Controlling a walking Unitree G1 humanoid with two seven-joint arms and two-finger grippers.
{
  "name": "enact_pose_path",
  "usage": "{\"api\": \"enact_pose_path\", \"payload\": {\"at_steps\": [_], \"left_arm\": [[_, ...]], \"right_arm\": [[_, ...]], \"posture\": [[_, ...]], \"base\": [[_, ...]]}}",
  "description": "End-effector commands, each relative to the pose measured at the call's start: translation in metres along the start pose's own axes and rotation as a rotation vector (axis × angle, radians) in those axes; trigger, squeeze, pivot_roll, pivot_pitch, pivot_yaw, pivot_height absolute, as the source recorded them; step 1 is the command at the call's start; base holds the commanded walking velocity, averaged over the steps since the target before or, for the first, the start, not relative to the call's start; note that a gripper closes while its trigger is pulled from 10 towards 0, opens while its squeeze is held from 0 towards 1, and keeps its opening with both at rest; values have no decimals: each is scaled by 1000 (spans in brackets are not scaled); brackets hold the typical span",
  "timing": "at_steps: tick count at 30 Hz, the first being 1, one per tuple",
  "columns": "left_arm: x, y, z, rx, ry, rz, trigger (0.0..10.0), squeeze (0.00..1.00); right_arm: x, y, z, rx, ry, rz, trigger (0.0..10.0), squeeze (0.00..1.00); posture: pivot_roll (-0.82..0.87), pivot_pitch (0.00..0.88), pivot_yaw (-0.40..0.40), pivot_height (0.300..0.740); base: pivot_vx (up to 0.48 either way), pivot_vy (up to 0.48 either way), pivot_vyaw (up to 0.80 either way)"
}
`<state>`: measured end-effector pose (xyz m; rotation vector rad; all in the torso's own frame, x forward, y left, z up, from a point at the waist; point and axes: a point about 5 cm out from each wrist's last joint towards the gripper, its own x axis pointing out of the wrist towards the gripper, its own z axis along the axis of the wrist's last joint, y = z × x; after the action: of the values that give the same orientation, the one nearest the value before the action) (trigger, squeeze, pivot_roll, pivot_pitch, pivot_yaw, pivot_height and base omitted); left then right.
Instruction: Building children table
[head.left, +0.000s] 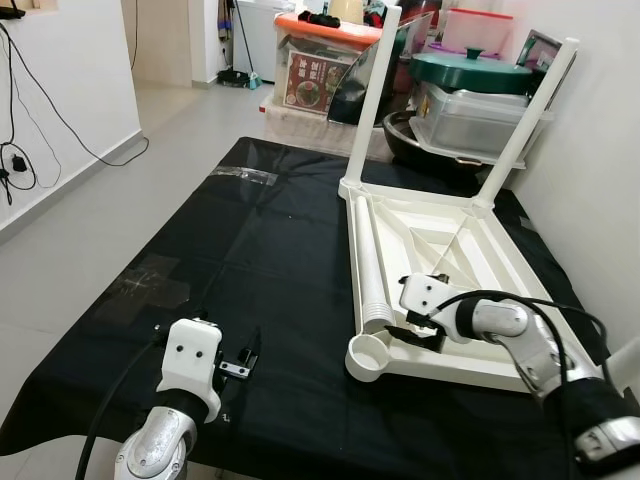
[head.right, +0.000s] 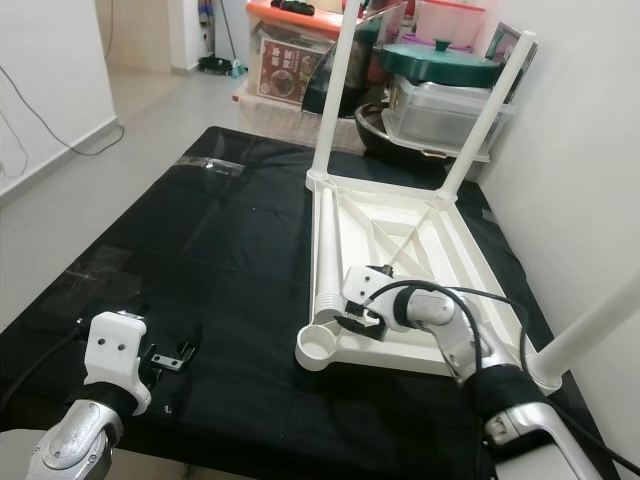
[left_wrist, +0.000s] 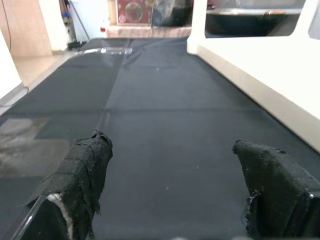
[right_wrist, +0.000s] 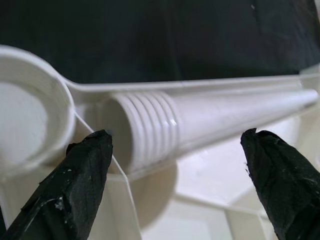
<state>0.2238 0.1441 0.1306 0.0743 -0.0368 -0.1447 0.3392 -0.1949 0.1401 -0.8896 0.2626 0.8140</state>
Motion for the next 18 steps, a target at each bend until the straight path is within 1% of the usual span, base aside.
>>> {"api": "enact_pose_path", "payload": {"at_steps": [1, 9, 11, 12, 13, 15, 16, 17, 18], "left_arm": [[2, -1, 0, 3, -7, -4, 10000, 0], [1, -1, 0, 6, -6, -6, 10000, 0], [2, -1, 1, 4, -9, -5, 10000, 0], [2, -1, 1, 4, -9, -5, 10000, 0], [2, -2, 0, 7, -9, -5, 10000, 0], [2, -2, 0, 12, -9, -6, 10000, 0], [2, -2, 0, 13, -9, -6, 10000, 0], [2, -2, 0, 13, -9, -6, 10000, 0], [3, -1, 0, 14, -10, -6, 10000, 0]], "right_arm": [[1, 0, 0, -14, 4, 17, 10000, 0], [3, 0, -6, 1, 26, -23, 10000, 0], [9, -9, -6, 27, 69, -165, 10000, 0], [9, -9, -6, 27, 69, -165, 10000, 0], [12, -12, -6, 48, 87, -241, 10000, 0], [16, -13, -5, 73, 100, -329, 10000, 0], [17, -12, -5, 81, 101, -356, 10000, 0], [17, -12, -5, 81, 101, -356, 10000, 0], [17, -12, -5, 98, 102, -418, 9020, 0]], "posture": [[102, 0, -158, 740], [97, 0, -154, 740], [98, 0, -156, 740], [98, 0, -156, 740], [98, 0, -157, 740], [97, 0, -156, 740], [97, 0, -156, 740], [97, 0, -156, 740], [98, 0, -154, 740]], "base": [[0, 0, 0], [0, 0, 0], [0, 0, 0], [0, 0, 0], [0, 0, 0], [0, 0, 0], [0, 0, 0], [0, 0, 0], [0, 0, 0]]}}
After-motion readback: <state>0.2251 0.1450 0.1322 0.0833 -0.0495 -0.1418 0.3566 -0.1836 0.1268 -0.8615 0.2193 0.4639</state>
